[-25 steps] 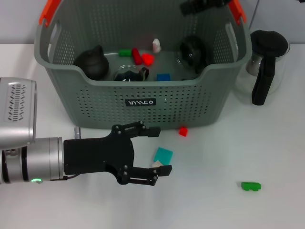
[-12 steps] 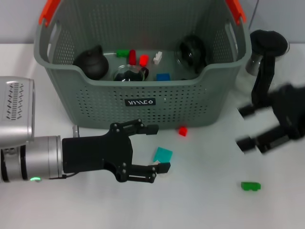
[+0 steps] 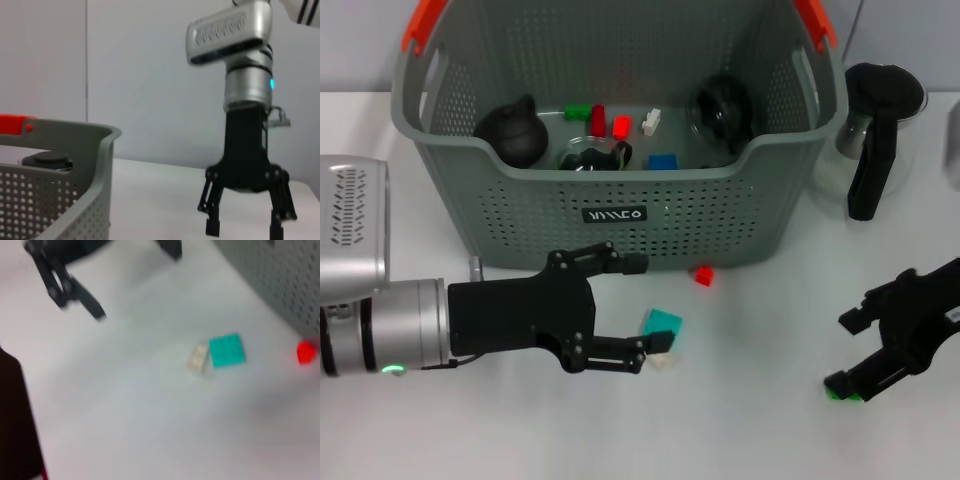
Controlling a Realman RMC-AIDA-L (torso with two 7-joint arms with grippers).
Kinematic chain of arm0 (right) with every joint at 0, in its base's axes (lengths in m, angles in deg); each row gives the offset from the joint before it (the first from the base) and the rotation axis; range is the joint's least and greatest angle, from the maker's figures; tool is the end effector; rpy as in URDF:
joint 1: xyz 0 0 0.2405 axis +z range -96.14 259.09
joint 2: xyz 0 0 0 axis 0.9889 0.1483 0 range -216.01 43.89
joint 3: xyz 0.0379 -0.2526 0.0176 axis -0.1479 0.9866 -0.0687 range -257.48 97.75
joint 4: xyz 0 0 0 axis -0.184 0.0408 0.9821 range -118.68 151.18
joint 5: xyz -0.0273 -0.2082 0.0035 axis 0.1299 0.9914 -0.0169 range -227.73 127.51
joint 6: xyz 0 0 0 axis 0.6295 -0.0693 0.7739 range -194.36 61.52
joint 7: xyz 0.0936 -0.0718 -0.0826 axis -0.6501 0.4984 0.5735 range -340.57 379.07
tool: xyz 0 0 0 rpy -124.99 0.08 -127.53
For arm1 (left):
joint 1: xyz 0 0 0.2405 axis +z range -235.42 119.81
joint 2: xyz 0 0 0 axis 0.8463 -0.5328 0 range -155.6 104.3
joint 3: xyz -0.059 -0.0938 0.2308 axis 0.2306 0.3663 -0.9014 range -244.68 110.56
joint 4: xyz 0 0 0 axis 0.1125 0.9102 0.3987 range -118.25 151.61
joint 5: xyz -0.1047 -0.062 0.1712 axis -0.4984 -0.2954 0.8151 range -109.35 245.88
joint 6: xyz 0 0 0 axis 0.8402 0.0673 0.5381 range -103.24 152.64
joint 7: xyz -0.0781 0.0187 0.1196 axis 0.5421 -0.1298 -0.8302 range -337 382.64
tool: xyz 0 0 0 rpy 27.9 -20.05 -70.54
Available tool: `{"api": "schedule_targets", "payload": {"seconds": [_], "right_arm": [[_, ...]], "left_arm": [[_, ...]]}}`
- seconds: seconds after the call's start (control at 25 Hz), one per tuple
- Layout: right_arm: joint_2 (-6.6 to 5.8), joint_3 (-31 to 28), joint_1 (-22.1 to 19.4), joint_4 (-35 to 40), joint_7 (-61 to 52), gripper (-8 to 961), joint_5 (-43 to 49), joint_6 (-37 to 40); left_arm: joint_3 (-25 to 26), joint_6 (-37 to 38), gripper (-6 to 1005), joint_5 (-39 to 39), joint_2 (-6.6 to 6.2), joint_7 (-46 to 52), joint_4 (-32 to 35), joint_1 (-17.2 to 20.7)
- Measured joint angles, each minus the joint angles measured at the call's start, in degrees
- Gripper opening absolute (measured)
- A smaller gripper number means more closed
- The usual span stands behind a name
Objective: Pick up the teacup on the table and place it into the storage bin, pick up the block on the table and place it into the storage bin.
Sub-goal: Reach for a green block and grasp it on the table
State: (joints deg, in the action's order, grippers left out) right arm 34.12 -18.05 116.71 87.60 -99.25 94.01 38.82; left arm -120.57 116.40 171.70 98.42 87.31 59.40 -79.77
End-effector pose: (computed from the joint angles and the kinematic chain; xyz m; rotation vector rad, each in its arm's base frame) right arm 0.2033 0.3279 0.0203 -2.9847 0.7461 -0.4079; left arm -0.2416 0.2869 -0.0370 -2.7977 -0.2503 -0.8341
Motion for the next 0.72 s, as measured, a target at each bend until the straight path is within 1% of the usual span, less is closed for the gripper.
{"api": "schedule_targets", "payload": {"seconds": [0.04, 0.24, 0.44, 0.72], "right_arm": [[0.00, 0.0, 0.0, 0.0, 0.0, 945, 0.0, 0.0], [0.08, 5.3, 0.2, -0.4, -0.6, 943, 3.9, -3.6], [0.13, 13.5, 0.1, -0.6, -3.2, 935, 7.4, -8.0], [0.15, 22.7, 0.2, -1.8, -6.7, 892, 8.5, -12.1]], "left_arm": [[0.4, -0.1, 900, 0.1, 0.00, 0.0, 0.0, 0.0], [1.8, -0.7, 901, -0.2, 0.01, 0.0, -0.9, 0.0], [2.4, -0.7, 901, -0.2, 0.13, 0.0, -1.5, 0.0], [2.6, -0.7, 900, -0.4, 0.25, -0.1, -2.1, -0.2]]}}
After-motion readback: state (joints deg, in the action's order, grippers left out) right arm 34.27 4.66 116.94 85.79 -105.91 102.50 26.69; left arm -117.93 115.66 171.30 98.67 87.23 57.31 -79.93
